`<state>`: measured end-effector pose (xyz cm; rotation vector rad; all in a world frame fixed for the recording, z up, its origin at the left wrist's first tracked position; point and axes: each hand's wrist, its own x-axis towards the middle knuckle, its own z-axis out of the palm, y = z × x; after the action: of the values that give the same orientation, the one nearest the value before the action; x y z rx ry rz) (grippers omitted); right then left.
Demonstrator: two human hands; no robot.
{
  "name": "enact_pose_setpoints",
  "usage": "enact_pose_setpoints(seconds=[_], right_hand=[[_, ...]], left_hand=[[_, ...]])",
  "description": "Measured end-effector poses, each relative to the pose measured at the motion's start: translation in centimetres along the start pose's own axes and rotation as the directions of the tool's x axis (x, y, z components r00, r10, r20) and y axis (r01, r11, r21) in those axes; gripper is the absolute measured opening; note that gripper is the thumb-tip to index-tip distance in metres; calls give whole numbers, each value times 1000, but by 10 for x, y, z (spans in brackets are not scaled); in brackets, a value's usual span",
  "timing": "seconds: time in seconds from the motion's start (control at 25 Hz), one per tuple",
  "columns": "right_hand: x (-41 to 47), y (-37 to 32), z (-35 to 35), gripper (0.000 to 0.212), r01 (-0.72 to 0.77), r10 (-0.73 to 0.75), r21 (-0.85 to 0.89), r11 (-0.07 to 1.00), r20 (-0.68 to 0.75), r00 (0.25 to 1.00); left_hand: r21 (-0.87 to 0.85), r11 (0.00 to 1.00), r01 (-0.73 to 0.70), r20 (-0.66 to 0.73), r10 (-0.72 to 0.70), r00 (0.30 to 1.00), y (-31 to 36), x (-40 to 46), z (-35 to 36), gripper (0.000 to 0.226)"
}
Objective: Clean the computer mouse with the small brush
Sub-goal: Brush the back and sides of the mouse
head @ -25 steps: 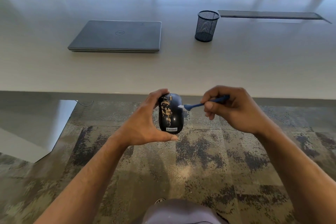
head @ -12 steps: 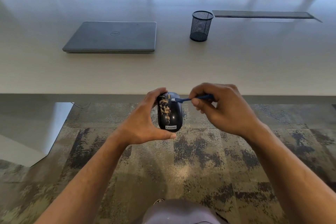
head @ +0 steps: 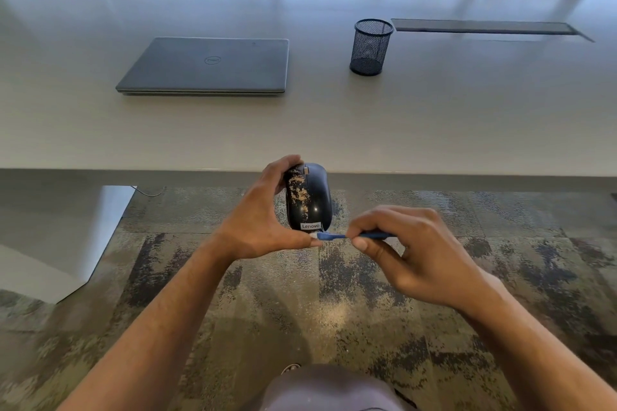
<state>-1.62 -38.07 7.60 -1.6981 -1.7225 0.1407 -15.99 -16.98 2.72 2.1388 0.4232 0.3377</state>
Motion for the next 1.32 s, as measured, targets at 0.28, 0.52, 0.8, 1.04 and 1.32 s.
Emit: enact_pose_setpoints(seconds=[0.28, 0.52, 0.8, 1.04, 1.32], right_hand=[[4, 5, -16, 16, -69, 85, 152, 986, -102, 991], [-2, 13, -15, 11, -98, 97, 39, 994, 19, 995], [17, -1, -14, 16, -12, 13, 78, 997, -1, 1000], [8, 9, -19, 11, -8, 15, -58, 998, 123, 992], [3, 22, -35, 13, -123, 133, 187, 975, -40, 990]], left_hand=[[-5, 1000, -20, 12, 20, 1000, 1, 3, 5, 123], [-21, 1000, -19, -9, 19, 1000, 0, 1, 2, 119], [-3, 999, -32, 20, 32, 999, 3, 1, 6, 121], [-10, 1000, -22, 11, 22, 1000, 1, -1, 3, 121], [12, 1000, -20, 26, 19, 999, 0, 0, 3, 122]])
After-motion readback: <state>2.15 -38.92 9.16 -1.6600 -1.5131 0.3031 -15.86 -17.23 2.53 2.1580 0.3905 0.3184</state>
